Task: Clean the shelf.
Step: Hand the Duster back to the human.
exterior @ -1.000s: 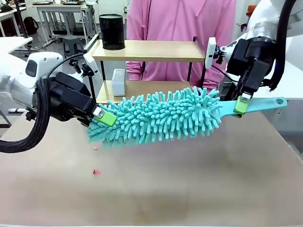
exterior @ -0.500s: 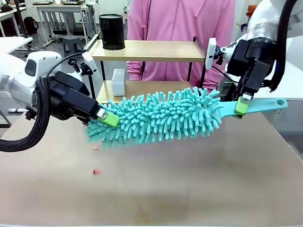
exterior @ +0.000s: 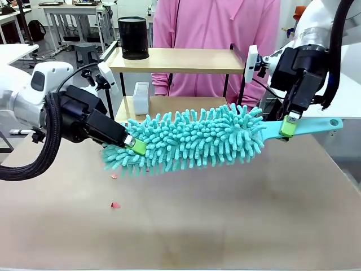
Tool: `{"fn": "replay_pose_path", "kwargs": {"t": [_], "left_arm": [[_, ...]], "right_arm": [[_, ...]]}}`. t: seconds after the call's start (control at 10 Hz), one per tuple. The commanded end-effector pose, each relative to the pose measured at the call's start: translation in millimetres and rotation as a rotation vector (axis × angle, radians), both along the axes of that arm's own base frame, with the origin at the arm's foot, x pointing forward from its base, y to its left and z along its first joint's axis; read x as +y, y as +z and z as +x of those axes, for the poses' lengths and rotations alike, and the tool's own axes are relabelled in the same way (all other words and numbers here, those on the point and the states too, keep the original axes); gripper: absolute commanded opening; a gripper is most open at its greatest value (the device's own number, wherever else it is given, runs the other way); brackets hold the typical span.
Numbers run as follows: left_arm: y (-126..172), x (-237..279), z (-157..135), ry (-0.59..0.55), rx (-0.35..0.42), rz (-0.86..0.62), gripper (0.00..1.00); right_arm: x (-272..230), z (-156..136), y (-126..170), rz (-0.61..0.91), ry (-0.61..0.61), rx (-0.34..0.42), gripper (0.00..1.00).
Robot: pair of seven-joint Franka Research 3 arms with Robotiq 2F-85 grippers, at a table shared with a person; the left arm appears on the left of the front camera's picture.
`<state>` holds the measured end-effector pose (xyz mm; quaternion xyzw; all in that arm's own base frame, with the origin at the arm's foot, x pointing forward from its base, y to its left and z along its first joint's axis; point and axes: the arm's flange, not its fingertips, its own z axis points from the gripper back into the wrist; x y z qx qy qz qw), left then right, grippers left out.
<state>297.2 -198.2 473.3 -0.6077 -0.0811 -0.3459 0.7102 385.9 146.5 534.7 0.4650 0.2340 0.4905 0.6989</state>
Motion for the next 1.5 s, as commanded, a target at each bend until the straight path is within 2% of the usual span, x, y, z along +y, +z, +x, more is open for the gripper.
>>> {"fn": "replay_pose_path", "kwargs": {"t": [0.0, 0.2, 0.3, 0.4, 0.5, 0.6, 0.7, 0.8, 0.9, 1.0, 1.1, 1.2, 1.4], "left_arm": [[-3, 2, -4, 0.001, -0.020, -0.038, 0.00], [-3, 2, -4, -0.004, -0.025, -0.031, 0.00], [-3, 2, -4, -0.006, -0.024, -0.030, 0.00], [-4, 1, -4, -0.010, -0.023, -0.026, 0.00], [-4, 2, -4, -0.012, -0.022, -0.024, 0.00], [-4, 3, -4, -0.013, -0.027, -0.019, 0.00], [-4, 3, -4, -0.016, -0.028, -0.016, 0.00], [-4, 3, -5, -0.016, -0.031, -0.016, 0.00], [-3, 4, -6, -0.017, -0.034, -0.013, 0.00], [-3, 6, -6, -0.018, -0.039, -0.011, 0.00], [-2, 8, -7, -0.018, -0.042, -0.014, 0.00], [-2, 11, -6, -0.012, -0.044, -0.018, 0.00], [-1, 27, -8, 0.011, -0.044, -0.022, 0.00]], "right_arm": [[2, -4, 0, 0.036, -0.007, -0.005, 0.12], [1, -4, -2, 0.035, -0.014, 0.003, 0.12], [0, -3, -2, 0.033, -0.013, 0.006, 0.16], [-2, -3, -2, 0.036, -0.028, 0.005, 0.66], [-5, -2, -2, 0.037, -0.056, -0.006, 0.69], [-9, -1, -1, 0.054, -0.083, -0.015, 1.00], [-14, 1, -1, 0.076, -0.125, -0.022, 1.00], [-23, 4, -2, 0.146, -0.256, -0.027, 1.00], [-35, 9, -5, 0.242, -0.424, -0.032, 0.88], [-51, 16, -12, 0.372, -0.592, -0.037, 0.98], [-72, 20, -26, 0.447, -0.790, -0.054, 1.00], [-95, 20, -42, 0.575, -0.912, -0.033, 1.00], [-158, 0, -83, 0.606, -1.237, -0.033, 1.00]]}}
